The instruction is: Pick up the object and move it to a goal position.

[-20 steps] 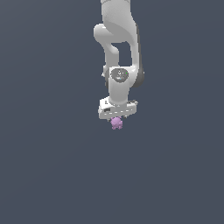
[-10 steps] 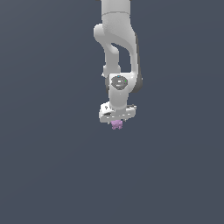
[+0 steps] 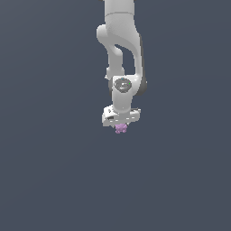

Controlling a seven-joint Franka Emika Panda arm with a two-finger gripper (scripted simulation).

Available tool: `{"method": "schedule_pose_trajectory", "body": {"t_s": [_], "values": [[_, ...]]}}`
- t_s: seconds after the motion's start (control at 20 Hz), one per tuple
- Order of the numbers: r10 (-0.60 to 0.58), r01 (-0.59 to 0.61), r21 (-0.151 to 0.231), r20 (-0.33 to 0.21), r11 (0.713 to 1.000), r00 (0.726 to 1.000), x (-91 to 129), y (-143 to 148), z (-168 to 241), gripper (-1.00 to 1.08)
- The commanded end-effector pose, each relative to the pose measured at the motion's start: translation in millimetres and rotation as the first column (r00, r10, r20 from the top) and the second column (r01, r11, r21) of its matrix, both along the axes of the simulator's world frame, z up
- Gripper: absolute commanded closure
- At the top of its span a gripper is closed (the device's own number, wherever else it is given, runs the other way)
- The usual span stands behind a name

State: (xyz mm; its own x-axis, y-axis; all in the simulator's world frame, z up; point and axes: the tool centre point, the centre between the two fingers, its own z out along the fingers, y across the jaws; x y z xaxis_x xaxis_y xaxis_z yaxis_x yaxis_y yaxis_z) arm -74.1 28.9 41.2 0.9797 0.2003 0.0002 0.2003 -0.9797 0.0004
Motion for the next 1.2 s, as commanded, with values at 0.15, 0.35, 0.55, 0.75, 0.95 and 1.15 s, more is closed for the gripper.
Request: {"method": "schedule_pose_trajectory", "body": {"t_s": [0.15, 0.35, 0.55, 0.75, 0.95, 1.15], "values": [[-0.001, 0.001, 0.0, 0.0, 1.0, 1.0, 0.9, -0.5, 2.2, 1.08], [-0.001, 0.001, 0.0, 0.0, 1.0, 1.0, 5.3, -2.5, 12.6, 1.08], [-0.001, 0.001, 0.0, 0.0, 1.0, 1.0, 13.2, -5.9, 31.0, 1.08], [0.0, 0.0, 0.001, 0.0, 1.0, 1.0, 24.7, -10.5, 57.3, 1.08], [0.0, 0.0, 0.001, 0.0, 1.0, 1.0, 39.0, -16.4, 89.1, 1.08], [0.0, 0.0, 0.001, 0.0, 1.0, 1.0, 51.1, -20.8, 114.5, 1.08]]}}
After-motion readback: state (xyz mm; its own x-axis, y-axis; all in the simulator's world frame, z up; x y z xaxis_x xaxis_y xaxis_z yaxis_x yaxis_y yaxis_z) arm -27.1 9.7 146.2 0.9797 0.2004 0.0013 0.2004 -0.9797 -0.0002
